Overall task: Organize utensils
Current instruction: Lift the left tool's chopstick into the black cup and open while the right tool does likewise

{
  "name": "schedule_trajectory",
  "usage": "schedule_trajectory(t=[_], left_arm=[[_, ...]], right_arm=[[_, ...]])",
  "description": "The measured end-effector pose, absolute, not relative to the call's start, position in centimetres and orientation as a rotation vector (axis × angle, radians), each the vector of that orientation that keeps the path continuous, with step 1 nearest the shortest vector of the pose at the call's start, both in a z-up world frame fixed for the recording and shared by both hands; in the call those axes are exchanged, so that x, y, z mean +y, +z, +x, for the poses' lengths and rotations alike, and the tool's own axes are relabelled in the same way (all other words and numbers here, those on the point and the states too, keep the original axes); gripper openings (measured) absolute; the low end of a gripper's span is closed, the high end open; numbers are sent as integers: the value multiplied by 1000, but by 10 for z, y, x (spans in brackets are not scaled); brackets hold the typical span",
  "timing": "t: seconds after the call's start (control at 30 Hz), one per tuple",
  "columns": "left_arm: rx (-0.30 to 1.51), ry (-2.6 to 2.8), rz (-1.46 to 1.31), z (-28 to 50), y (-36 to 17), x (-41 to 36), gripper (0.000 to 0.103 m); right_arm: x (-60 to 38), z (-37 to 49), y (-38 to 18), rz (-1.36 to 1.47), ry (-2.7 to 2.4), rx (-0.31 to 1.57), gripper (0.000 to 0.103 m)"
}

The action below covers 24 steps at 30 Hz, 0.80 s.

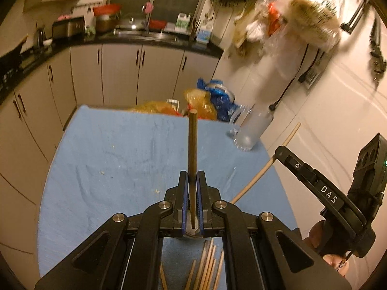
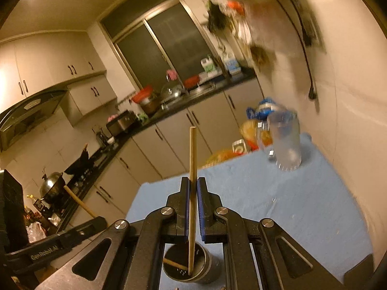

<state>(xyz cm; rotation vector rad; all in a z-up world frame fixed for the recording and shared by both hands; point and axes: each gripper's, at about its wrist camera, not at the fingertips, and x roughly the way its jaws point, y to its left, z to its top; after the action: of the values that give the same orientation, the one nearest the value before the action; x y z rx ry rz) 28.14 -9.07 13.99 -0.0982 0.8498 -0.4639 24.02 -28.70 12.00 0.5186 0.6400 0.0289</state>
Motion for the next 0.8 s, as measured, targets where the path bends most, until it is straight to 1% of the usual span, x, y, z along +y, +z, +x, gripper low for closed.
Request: schedule_trajectory(t=[0.3, 0.53, 0.57, 0.6, 0.63, 0.67, 0.7, 0.73, 0.8], left_arm=[[927, -450, -93, 303, 101, -92, 6], [926, -449, -99, 306, 99, -92, 7], [923, -448, -101, 306, 100, -91, 9], [919, -448, -102, 305, 101, -90, 17], [915, -446, -104, 304, 102, -88, 23], [903, -443, -107, 302, 104, -86, 30], [891, -440, -108, 301, 108, -86, 30], [882, -437, -105, 299, 110, -85, 30], [876, -442, -108, 296, 114, -83, 30]], right_arm=[[-284, 263, 70, 544, 40, 775, 7], [-283, 273, 55, 553, 45, 818, 8], [-283, 273, 55, 553, 47, 820, 9], [-283, 272, 55, 551, 50, 821, 13], [-282, 270, 56, 549, 47, 818, 19], [-283, 269, 57, 550, 45, 814, 23], [-284, 267, 58, 553, 46, 809, 31], [-284, 265, 61, 553, 52, 803, 34], [-284, 260, 66, 549, 43, 790, 34]])
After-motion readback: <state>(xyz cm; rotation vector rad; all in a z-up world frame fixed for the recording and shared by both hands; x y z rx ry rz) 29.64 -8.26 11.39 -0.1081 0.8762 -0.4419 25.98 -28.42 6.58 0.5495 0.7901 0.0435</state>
